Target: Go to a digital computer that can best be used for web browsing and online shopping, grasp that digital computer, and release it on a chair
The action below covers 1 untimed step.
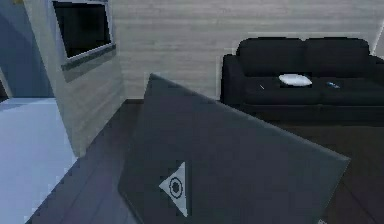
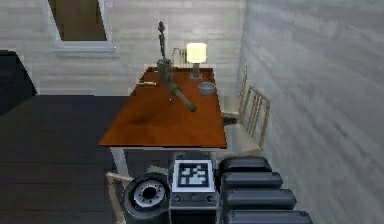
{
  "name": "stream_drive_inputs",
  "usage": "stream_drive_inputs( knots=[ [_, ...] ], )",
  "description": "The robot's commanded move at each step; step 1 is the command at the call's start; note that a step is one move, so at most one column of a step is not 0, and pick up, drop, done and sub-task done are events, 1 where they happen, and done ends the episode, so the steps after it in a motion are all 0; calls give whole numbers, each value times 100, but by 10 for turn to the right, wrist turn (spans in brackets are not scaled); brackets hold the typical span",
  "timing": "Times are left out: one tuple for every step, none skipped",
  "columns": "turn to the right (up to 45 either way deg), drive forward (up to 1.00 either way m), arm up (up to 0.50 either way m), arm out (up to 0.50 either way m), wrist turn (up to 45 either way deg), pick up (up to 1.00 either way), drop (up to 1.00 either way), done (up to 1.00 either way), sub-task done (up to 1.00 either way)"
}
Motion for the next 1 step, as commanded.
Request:
stream_drive_inputs(
  knots=[
    [-450, 0, 0, 0, 0, 0, 0, 0, 0]
  ],
)
